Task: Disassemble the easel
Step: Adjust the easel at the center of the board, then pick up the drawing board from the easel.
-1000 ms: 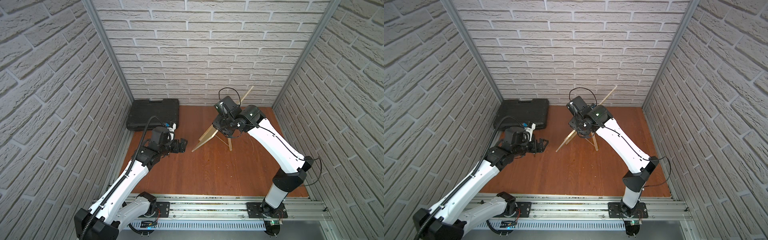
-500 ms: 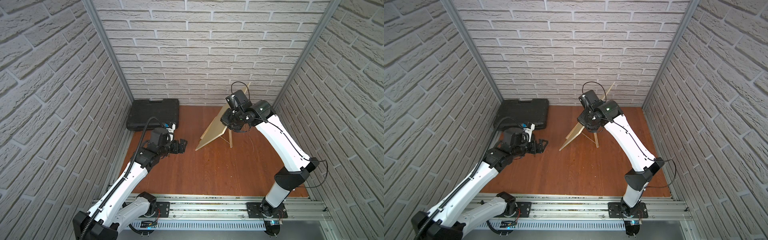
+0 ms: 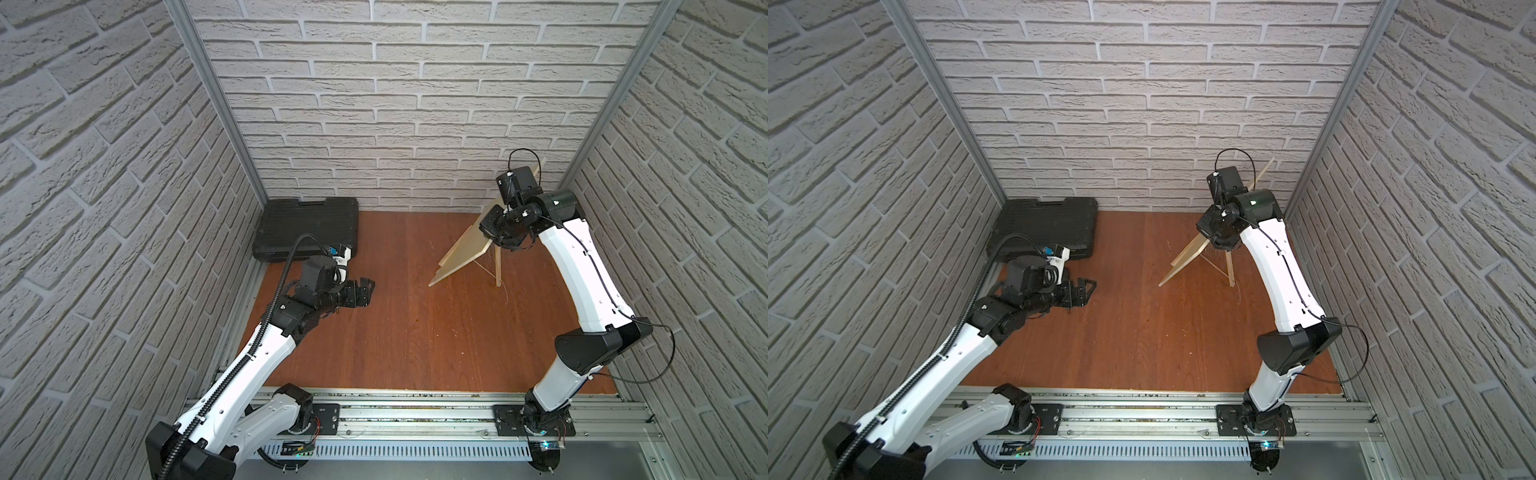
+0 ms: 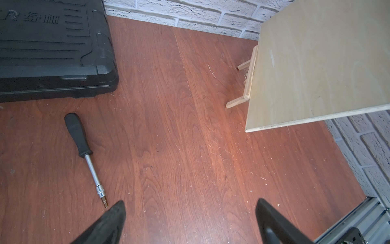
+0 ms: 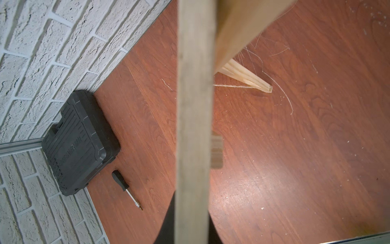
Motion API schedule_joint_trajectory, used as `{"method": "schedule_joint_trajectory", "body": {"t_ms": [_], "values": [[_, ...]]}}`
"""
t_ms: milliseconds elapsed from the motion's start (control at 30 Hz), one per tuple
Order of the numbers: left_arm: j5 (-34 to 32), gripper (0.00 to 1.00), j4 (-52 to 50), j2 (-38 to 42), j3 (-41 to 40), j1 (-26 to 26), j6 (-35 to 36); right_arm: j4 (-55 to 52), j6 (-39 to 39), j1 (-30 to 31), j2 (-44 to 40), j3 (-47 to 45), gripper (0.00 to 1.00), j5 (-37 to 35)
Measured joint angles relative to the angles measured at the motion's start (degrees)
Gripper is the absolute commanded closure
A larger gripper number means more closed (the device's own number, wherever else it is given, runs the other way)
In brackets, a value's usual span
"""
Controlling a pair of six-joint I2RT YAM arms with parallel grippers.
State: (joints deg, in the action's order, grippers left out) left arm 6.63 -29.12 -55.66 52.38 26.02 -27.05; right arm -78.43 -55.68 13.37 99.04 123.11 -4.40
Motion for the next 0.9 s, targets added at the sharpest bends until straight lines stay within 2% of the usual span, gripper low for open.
{"method": "schedule_joint_trajectory", "body": {"t_ms": [200,633,900], "values": [[0.07,0.05,0.20,0.00,-0.17,0.00,-0.11,0.15,5.31,-3.52,0.00,0.00,0.98,2.14],[0.09,0.05,0.44,0.00,-0.24,0.00,-0.22,-0.09,11.61,-3.85,0.00,1.01,0.97,3.21],[0.26,0.05,0.52,0.00,-0.39,0.00,-0.26,-4.90,13.33,-3.85,-0.35,7.39,0.97,3.13]]}}
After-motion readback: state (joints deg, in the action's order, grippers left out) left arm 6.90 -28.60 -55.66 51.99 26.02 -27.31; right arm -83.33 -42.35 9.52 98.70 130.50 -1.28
